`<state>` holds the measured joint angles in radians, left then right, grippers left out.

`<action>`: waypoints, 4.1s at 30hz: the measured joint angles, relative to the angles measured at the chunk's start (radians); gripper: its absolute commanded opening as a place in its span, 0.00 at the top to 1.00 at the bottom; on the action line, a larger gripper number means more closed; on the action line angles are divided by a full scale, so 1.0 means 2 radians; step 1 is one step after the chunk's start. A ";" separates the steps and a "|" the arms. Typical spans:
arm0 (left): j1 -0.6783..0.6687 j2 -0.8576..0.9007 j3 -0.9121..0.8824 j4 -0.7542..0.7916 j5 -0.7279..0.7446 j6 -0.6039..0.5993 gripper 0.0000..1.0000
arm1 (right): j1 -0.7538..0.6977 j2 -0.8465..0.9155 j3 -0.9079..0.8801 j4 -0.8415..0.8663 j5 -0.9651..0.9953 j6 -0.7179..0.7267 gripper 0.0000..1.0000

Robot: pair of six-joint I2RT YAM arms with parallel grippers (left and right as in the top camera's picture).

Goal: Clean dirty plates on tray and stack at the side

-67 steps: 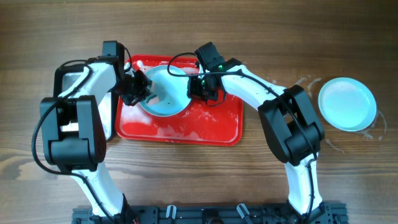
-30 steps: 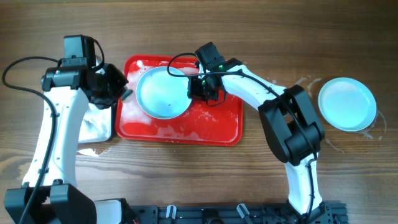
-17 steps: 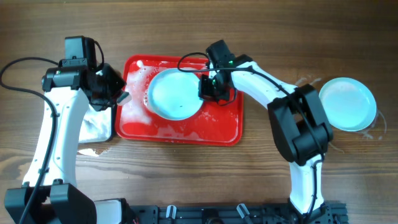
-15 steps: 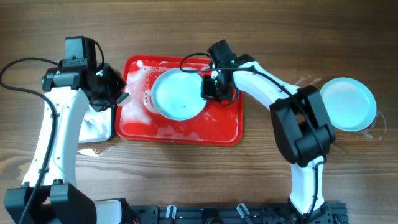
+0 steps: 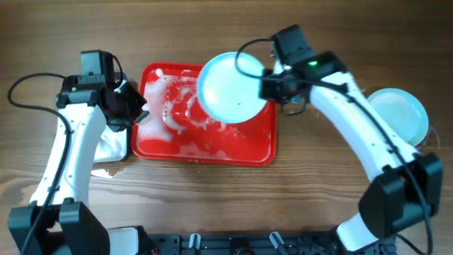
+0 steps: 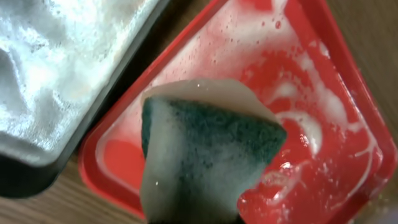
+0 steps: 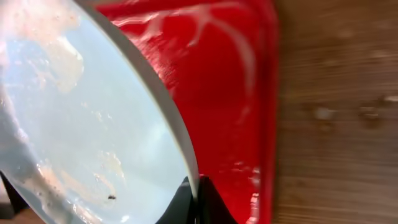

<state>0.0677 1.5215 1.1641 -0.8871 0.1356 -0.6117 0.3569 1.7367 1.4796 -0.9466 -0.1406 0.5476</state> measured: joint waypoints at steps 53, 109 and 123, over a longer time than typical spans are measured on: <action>-0.168 0.077 -0.084 0.190 -0.114 0.003 0.96 | -0.513 -0.103 -0.224 0.084 -0.116 -0.065 0.45; 0.097 0.081 0.059 -0.012 -0.138 0.053 0.03 | -0.030 0.092 -0.133 0.170 -0.005 -0.004 0.75; 0.097 0.081 0.059 -0.012 -0.134 0.053 0.02 | -0.038 0.138 -0.084 0.111 -0.023 -0.167 0.82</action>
<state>0.2607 1.6833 1.2819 -0.9119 -0.1329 -0.5060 0.2817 2.0132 1.3113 -0.7254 -0.1867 0.2134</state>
